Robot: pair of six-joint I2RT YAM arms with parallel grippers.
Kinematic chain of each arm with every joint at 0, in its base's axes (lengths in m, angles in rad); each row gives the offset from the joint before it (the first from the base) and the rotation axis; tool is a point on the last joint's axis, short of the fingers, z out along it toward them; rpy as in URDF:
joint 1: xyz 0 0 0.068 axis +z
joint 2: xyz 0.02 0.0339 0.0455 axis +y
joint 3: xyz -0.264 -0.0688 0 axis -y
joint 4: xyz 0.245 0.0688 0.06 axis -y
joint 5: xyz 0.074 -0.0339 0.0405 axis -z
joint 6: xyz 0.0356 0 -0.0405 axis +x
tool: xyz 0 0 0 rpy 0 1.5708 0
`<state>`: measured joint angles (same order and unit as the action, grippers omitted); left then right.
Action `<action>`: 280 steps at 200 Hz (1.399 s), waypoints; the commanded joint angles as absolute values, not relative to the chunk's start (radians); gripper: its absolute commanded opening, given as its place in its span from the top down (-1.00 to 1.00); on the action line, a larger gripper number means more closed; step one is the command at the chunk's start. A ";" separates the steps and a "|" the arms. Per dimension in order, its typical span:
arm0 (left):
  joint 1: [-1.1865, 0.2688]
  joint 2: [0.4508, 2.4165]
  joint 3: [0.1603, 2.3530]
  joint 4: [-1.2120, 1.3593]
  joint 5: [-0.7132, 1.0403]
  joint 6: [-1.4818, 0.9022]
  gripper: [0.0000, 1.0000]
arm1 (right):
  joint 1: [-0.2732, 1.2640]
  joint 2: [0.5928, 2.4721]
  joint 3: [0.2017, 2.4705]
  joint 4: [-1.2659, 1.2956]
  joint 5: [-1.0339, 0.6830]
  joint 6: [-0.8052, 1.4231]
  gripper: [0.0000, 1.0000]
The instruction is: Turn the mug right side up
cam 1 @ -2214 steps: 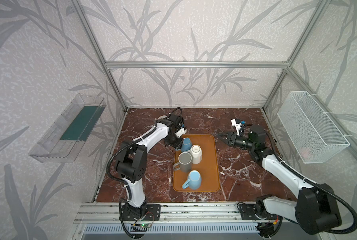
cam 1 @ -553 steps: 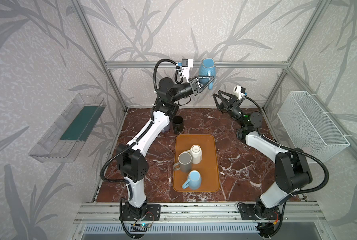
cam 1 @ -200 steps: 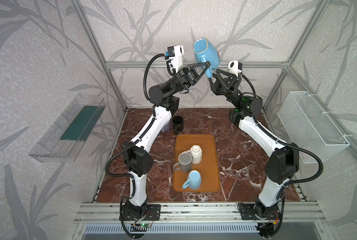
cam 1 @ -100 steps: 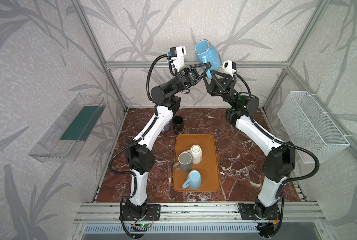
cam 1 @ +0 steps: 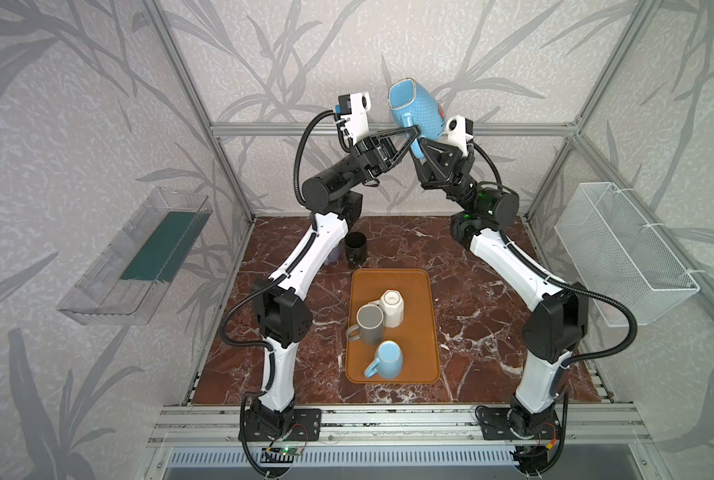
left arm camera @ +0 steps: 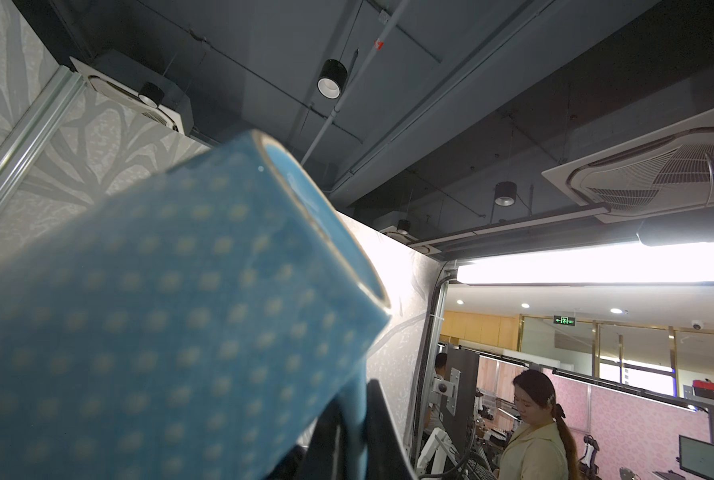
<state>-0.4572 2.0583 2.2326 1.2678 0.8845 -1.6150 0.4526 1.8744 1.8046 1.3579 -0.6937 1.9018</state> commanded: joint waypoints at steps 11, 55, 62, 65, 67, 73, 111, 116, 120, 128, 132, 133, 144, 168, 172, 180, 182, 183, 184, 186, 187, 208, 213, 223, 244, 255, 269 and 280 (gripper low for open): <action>-0.462 2.066 2.297 1.376 0.869 -1.696 1.00 | 0.452 1.875 1.838 1.402 -0.688 1.896 0.65; -0.461 2.077 2.304 1.369 0.870 -1.703 1.00 | 0.452 1.867 1.824 1.403 -0.674 1.896 0.87; -0.460 2.080 2.304 1.363 0.869 -1.703 1.00 | 0.452 1.863 1.818 1.403 -0.671 1.895 0.90; -0.459 2.080 2.304 1.361 0.869 -1.703 1.00 | 0.452 1.862 1.815 1.403 -0.670 1.893 0.90; -0.459 2.080 2.303 1.361 0.868 -1.702 1.00 | 0.451 1.861 1.813 1.403 -0.669 1.892 0.90; -0.459 2.082 2.301 1.358 0.866 -1.704 0.99 | 0.452 1.857 1.807 1.402 -0.665 1.890 0.92; -0.449 2.075 2.259 1.364 0.853 -1.704 0.78 | 0.442 1.825 1.738 1.403 -0.630 1.884 1.00; -0.449 2.075 2.255 1.366 0.853 -1.704 0.73 | 0.439 1.819 1.729 1.402 -0.626 1.884 1.00; -0.448 2.074 2.251 1.367 0.851 -1.704 0.69 | 0.437 1.817 1.721 1.403 -0.622 1.882 1.00; -0.448 2.073 2.245 1.366 0.848 -1.704 0.61 | 0.434 1.810 1.707 1.403 -0.616 1.882 1.00; -0.446 2.072 2.243 1.368 0.848 -1.704 0.58 | 0.433 1.808 1.703 1.403 -0.614 1.881 1.00; -0.446 2.073 2.243 1.368 0.848 -1.703 0.58 | 0.433 1.807 1.701 1.403 -0.614 1.880 1.00; -0.446 2.072 2.240 1.365 0.847 -1.703 0.49 | 0.432 1.803 1.695 1.402 -0.615 1.879 1.00; -0.445 2.071 2.236 1.362 0.849 -1.701 0.36 | 0.428 1.790 1.674 1.402 -0.608 1.876 1.00; -0.445 2.070 2.234 1.362 0.848 -1.701 0.33 | 0.429 1.788 1.670 1.403 -0.606 1.875 1.00; -0.445 2.068 2.230 1.355 0.851 -1.699 0.30 | 0.427 1.783 1.662 1.402 -0.605 1.873 1.00; -0.445 2.068 2.228 1.352 0.853 -1.698 0.29 | 0.427 1.783 1.660 1.402 -0.604 1.873 1.00; -0.445 2.067 2.227 1.351 0.853 -1.697 0.29 | 0.426 1.782 1.659 1.403 -0.604 1.873 1.00; -0.445 2.067 2.226 1.350 0.854 -1.697 0.29 | 0.426 1.781 1.658 1.403 -0.604 1.873 1.00; -0.443 2.067 2.223 1.349 0.854 -1.696 0.28 | 0.426 1.781 1.656 1.402 -0.602 1.873 1.00; -0.443 2.066 2.223 1.347 0.854 -1.695 0.28 | 0.426 1.780 1.656 1.402 -0.603 1.873 1.00; -0.440 2.038 2.162 1.327 0.862 -1.664 0.25 | 0.423 1.770 1.632 1.402 -0.597 1.872 1.00; -0.439 2.028 2.140 1.321 0.864 -1.650 0.25 | 0.422 1.768 1.627 1.403 -0.597 1.868 1.00; -0.437 2.003 2.091 1.305 0.865 -1.621 0.25 | 0.422 1.763 1.616 1.402 -0.597 1.866 1.00; -0.434 1.952 2.002 1.247 0.877 -1.547 0.24 | 0.417 1.751 1.599 1.402 -0.598 1.861 1.00; -0.432 1.928 1.973 1.203 0.889 -1.508 0.24 | 0.416 1.744 1.590 1.402 -0.597 1.857 1.00; -0.432 1.901 1.939 1.141 0.899 -1.457 0.24 | 0.415 1.737 1.581 1.402 -0.600 1.850 1.00; -0.431 1.876 1.913 1.087 0.902 -1.412 0.24 | 0.416 1.731 1.576 1.402 -0.601 1.847 1.00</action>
<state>-0.4370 1.9663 1.9427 1.1679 0.8665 -1.5105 0.4168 1.8118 1.5696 1.3231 -0.6102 1.8774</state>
